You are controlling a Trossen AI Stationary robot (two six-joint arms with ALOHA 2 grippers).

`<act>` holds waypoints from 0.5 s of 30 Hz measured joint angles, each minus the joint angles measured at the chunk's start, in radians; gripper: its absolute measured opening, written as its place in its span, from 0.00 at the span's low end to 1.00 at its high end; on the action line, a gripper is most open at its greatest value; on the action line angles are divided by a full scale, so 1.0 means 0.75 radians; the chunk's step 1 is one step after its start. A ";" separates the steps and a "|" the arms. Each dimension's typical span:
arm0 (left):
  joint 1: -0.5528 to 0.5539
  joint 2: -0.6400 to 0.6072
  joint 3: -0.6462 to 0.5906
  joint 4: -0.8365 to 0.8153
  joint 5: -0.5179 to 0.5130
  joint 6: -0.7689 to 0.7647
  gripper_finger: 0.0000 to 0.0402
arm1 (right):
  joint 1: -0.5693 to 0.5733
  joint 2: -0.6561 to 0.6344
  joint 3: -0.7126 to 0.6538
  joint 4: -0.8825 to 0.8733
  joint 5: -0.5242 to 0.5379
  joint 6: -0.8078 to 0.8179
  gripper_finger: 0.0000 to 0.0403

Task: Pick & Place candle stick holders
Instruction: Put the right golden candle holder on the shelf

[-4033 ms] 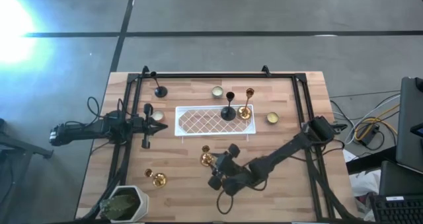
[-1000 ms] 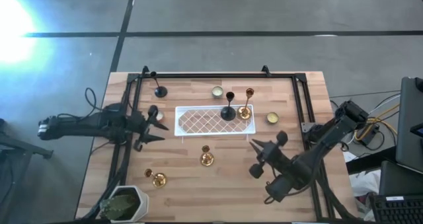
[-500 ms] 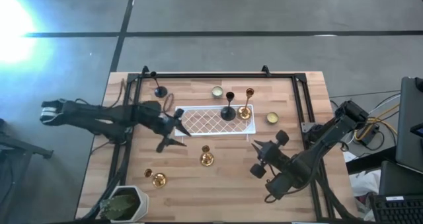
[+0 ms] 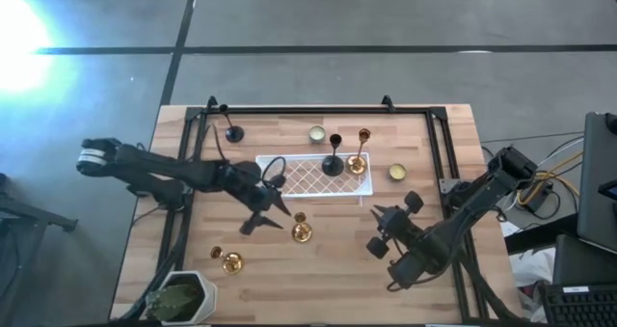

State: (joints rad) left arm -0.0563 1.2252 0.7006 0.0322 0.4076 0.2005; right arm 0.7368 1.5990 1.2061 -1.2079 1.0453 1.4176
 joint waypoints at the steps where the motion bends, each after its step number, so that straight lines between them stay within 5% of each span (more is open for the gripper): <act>1: -0.001 0.012 0.000 0.005 -0.001 -0.001 0.51 | 0.000 0.000 -0.006 -0.001 0.000 0.014 0.14; 15: -0.008 0.183 0.004 0.252 0.037 -0.051 0.51 | 0.000 -0.001 -0.021 0.014 0.000 0.031 0.14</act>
State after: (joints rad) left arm -0.0620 1.3623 0.7039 0.2213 0.4355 0.1622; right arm 0.7368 1.5986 1.1903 -1.1976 1.0456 1.4409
